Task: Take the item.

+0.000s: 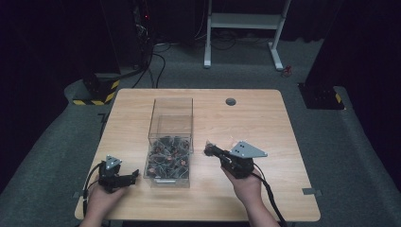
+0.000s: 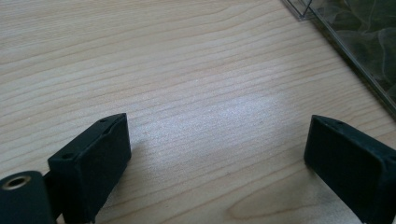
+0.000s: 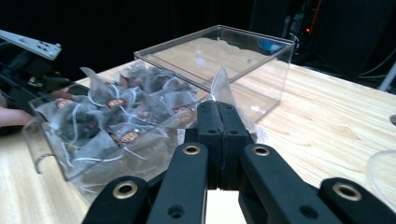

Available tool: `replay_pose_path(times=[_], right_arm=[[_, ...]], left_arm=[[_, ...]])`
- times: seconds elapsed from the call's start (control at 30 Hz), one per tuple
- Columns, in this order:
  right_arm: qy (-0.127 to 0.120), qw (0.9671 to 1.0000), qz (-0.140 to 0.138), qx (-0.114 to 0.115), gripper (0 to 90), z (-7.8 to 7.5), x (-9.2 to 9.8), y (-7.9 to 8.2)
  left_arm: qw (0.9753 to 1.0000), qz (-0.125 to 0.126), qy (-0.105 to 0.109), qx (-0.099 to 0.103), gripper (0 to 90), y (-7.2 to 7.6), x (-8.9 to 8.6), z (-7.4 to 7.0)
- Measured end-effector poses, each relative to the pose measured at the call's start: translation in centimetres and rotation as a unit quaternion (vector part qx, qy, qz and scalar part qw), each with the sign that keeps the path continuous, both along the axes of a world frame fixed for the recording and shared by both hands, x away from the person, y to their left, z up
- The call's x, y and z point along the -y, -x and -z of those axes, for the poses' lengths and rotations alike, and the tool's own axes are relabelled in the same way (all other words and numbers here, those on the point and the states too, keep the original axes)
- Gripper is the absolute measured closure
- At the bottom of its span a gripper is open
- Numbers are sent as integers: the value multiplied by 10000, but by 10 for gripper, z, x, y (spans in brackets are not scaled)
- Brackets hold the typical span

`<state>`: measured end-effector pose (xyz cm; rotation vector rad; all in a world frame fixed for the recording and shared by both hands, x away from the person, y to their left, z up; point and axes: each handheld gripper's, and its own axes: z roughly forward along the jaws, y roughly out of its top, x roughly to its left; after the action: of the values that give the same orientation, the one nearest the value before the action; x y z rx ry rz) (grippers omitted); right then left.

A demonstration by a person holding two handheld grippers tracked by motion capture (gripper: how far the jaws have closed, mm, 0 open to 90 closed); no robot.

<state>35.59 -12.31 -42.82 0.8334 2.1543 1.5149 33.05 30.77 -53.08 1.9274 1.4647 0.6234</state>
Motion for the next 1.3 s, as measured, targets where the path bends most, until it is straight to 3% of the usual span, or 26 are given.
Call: replay_pose_path(times=[1.0,1.3], right_arm=[[84,9983,583,-53,900,-2,29,-24],[276,9958,854,-151,900,-5,41,-33]], left_arm=[[10000,0,-3,0,74,0,0,0],[10000,11,-18,-6,74,0,0,0]])
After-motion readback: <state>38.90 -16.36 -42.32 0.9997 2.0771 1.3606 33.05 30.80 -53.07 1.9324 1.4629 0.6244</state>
